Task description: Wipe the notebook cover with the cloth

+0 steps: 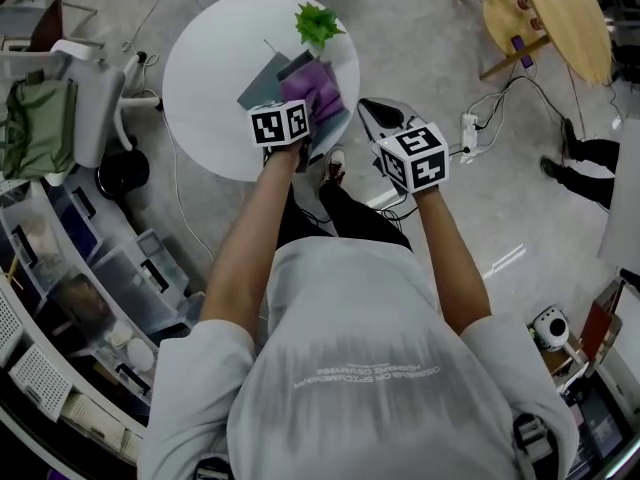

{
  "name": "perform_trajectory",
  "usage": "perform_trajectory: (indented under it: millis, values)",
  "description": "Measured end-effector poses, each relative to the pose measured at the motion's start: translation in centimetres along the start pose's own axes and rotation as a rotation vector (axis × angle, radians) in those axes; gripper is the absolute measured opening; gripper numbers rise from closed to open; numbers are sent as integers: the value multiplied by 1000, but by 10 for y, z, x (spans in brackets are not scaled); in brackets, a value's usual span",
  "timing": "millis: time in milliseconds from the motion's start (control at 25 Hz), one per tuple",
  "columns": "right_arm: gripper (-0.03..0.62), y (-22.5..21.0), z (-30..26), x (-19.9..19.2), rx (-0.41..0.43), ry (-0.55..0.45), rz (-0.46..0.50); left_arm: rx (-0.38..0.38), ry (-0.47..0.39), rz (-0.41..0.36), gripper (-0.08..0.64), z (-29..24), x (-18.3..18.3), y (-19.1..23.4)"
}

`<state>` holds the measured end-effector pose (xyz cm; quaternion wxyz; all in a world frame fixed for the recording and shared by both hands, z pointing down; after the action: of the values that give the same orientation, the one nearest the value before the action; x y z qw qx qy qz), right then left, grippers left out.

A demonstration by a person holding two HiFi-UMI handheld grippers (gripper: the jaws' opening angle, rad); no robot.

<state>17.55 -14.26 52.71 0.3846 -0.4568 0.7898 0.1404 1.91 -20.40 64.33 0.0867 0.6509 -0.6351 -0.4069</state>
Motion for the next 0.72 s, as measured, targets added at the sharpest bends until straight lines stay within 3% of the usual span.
perform_trajectory:
  millis: [120,280,720]
  values:
    - [2,3,-3,3,6,3,13,43,19,-30,51,10,-3,10]
    - [2,8,-7,7,22,7,30,68,25,6,54,27,-13,27]
    - [2,25,-15,11,57,9,67,116,15,10,54,67,-38,54]
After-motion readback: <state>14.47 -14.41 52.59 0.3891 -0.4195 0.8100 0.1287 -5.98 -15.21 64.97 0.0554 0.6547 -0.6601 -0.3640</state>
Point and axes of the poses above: the fingertips, and each gripper's own axes: z backward along the fingers, y to its left, x out of its top, the point moved 7 cm from there along z, backward along the fingers, and after that the axes turned 8 degrees about z, right-handed, at the moved point
